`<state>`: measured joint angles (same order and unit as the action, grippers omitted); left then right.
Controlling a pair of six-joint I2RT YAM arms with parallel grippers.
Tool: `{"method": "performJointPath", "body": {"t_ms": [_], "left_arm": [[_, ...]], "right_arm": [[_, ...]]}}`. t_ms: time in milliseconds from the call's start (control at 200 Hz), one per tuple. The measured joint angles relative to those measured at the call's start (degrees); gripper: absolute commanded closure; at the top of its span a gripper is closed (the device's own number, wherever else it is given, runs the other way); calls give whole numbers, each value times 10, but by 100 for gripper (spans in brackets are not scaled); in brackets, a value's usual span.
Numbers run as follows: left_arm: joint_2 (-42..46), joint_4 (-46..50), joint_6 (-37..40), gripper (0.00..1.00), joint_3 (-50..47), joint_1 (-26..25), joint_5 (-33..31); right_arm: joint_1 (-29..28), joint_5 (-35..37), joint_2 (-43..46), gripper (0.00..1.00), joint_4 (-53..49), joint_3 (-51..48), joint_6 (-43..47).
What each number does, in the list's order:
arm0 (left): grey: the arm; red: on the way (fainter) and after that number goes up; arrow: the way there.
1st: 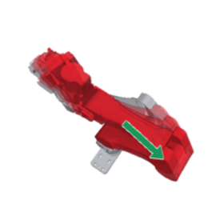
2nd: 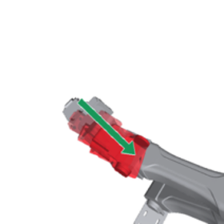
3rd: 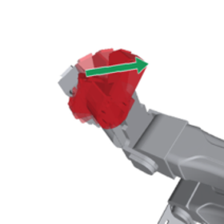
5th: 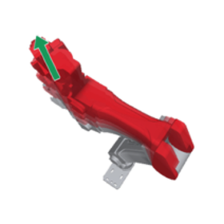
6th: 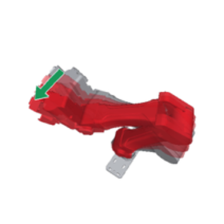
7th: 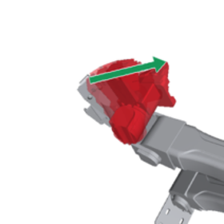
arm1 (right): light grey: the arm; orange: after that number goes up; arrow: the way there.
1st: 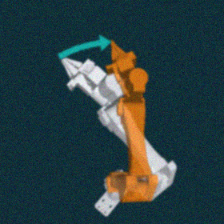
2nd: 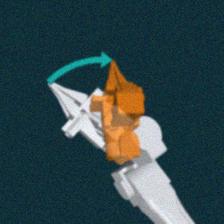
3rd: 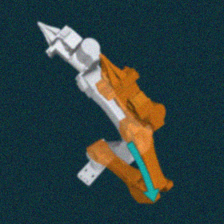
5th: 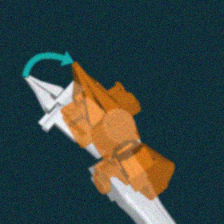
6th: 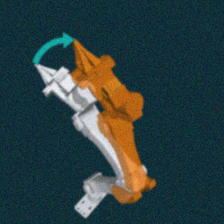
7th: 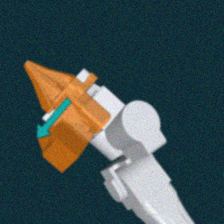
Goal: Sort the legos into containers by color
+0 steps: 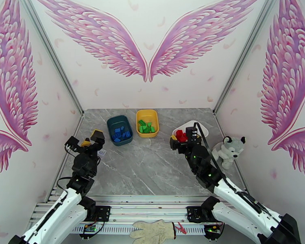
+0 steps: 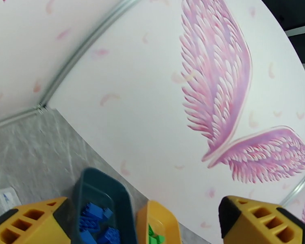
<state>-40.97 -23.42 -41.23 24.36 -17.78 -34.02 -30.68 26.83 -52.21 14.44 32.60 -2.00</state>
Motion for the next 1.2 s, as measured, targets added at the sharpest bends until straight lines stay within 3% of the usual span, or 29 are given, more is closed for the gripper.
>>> {"method": "performJointPath", "body": {"t_ms": [225, 425, 675, 1200], "left_arm": [[-150, -70, 205, 1, 21, 16, -38], [-309, -96, 318, 1, -5, 53, -57], [-320, -112, 356, 1, -3, 70, -43], [-390, -131, 433, 1, 57, 90, 35]], "right_arm": [[117, 43, -166, 1, 98, -46, 24], [159, 60, -253, 1, 205, -101, 35], [174, 32, -326, 1, 361, -135, 42], [208, -61, -334, 1, 357, -112, 38]]}}
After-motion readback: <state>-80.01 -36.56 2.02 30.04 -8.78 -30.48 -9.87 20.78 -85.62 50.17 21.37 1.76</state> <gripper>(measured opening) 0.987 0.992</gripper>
